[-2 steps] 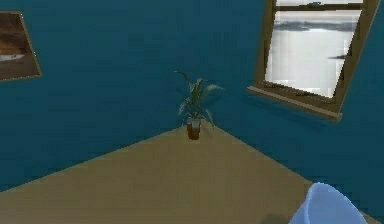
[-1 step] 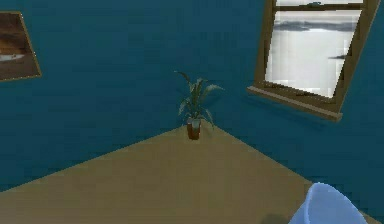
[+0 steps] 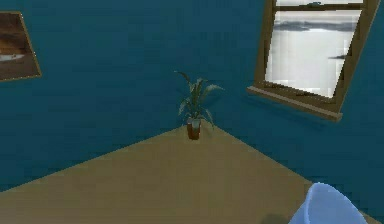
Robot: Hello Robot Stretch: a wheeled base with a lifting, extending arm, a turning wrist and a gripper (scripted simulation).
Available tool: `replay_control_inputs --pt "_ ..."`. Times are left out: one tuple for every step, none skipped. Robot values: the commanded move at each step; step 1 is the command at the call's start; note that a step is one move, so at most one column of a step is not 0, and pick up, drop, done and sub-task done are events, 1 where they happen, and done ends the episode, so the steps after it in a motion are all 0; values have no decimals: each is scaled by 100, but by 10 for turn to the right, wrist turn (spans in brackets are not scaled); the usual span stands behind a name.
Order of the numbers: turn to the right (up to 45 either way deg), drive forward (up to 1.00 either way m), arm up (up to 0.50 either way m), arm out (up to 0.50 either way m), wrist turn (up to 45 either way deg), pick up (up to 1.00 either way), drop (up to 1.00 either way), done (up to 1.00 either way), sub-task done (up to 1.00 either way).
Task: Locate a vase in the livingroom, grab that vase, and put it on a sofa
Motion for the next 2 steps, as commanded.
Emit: replay_control_inputs --pt "0 0 0 0 450 0 0 0 0" --pt "0 0 0 0 390 0 0 0 0"
